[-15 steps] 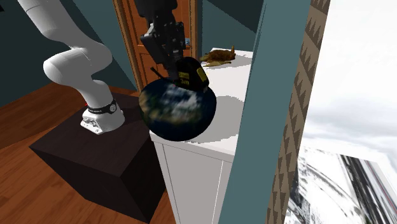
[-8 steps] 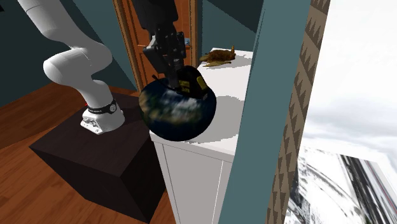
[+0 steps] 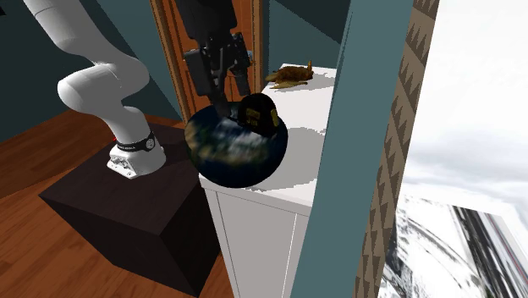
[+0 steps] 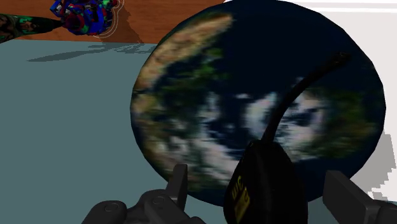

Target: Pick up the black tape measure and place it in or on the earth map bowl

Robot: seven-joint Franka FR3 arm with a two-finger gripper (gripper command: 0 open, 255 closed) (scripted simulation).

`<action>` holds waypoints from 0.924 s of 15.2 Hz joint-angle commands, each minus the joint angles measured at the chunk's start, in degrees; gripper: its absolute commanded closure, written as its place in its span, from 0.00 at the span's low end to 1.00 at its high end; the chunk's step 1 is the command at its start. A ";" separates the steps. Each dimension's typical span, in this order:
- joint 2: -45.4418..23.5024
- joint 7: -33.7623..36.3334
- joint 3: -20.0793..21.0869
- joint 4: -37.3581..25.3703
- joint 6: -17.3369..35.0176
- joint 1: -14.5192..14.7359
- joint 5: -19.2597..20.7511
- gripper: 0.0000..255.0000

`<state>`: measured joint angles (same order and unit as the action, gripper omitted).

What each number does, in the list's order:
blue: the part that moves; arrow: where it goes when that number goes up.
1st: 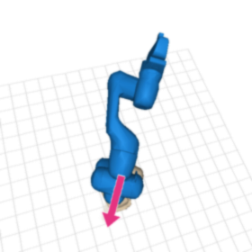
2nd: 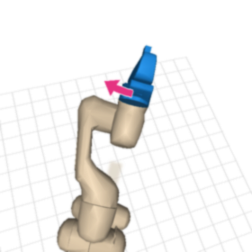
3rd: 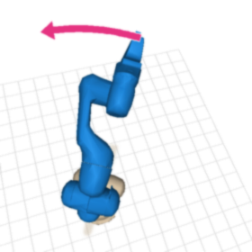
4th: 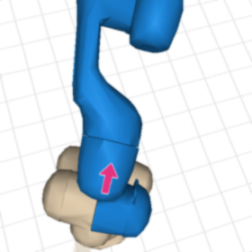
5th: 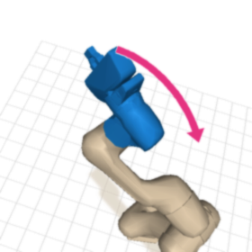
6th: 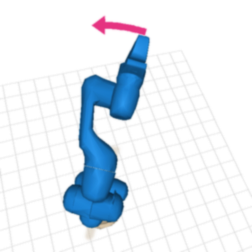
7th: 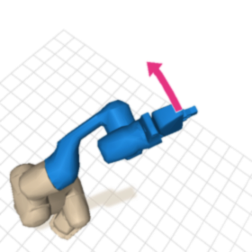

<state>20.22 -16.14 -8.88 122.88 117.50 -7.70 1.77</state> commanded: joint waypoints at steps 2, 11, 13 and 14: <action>0.00 0.00 0.00 0.00 0.00 0.00 0.00 0.00; 1.81 0.14 0.30 -5.44 -7.24 -0.04 0.15 0.00; 1.81 0.14 0.30 -5.44 -7.24 -0.04 0.15 0.00; 1.81 0.14 0.30 -5.44 -7.24 -0.04 0.15 0.00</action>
